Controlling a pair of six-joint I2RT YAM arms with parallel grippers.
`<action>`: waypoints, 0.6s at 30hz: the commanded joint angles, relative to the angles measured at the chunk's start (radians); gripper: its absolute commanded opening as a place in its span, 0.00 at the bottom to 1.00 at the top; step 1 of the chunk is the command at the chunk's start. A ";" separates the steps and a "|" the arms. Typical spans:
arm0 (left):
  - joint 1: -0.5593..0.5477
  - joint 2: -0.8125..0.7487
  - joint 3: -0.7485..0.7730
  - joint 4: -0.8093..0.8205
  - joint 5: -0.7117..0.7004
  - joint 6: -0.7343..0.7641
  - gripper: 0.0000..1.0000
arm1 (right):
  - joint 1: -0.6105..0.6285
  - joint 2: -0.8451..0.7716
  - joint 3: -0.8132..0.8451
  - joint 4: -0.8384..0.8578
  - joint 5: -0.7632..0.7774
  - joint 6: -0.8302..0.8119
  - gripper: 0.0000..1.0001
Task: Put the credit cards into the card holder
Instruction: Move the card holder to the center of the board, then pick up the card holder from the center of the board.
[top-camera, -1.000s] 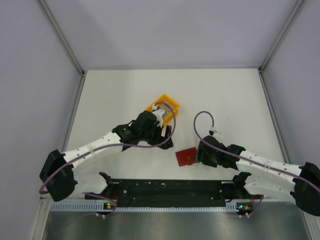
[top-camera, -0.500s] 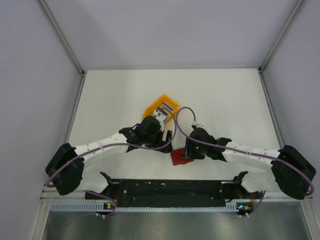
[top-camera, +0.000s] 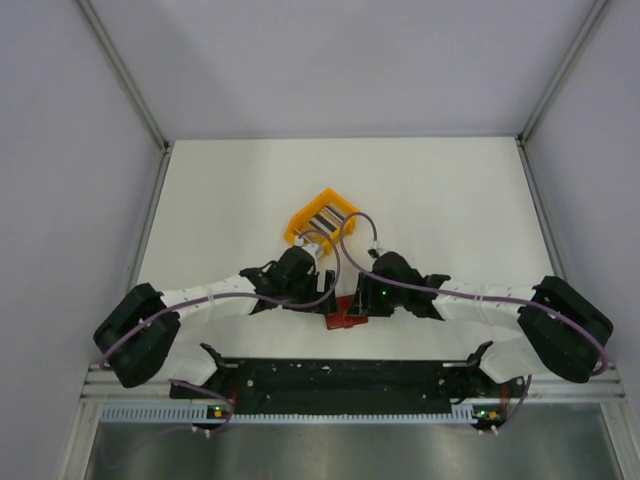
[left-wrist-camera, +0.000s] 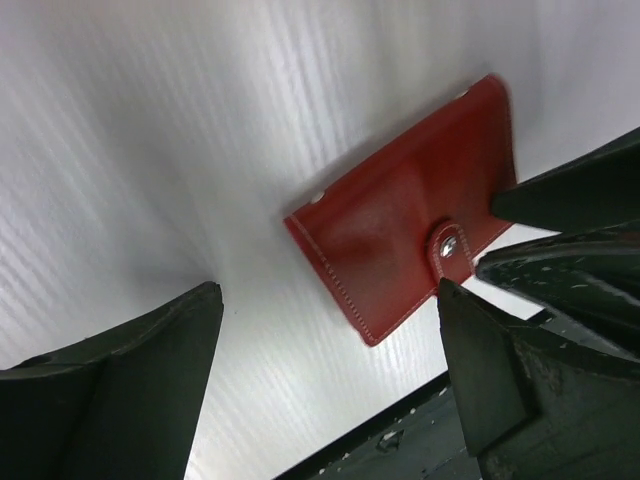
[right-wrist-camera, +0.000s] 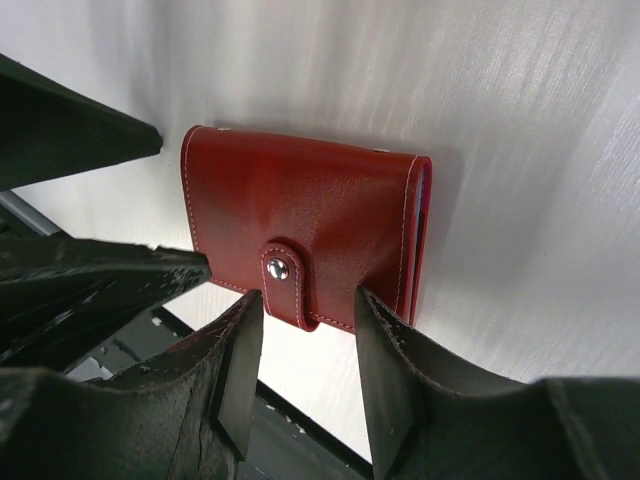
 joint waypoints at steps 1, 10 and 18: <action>0.016 0.012 -0.080 0.149 0.039 -0.076 0.91 | -0.006 0.035 0.004 -0.049 0.029 0.008 0.42; 0.021 0.073 -0.140 0.373 0.214 -0.182 0.70 | -0.006 0.019 -0.027 -0.052 0.047 0.006 0.42; 0.021 0.035 -0.152 0.338 0.168 -0.229 0.43 | -0.006 0.037 -0.033 -0.041 0.037 0.015 0.42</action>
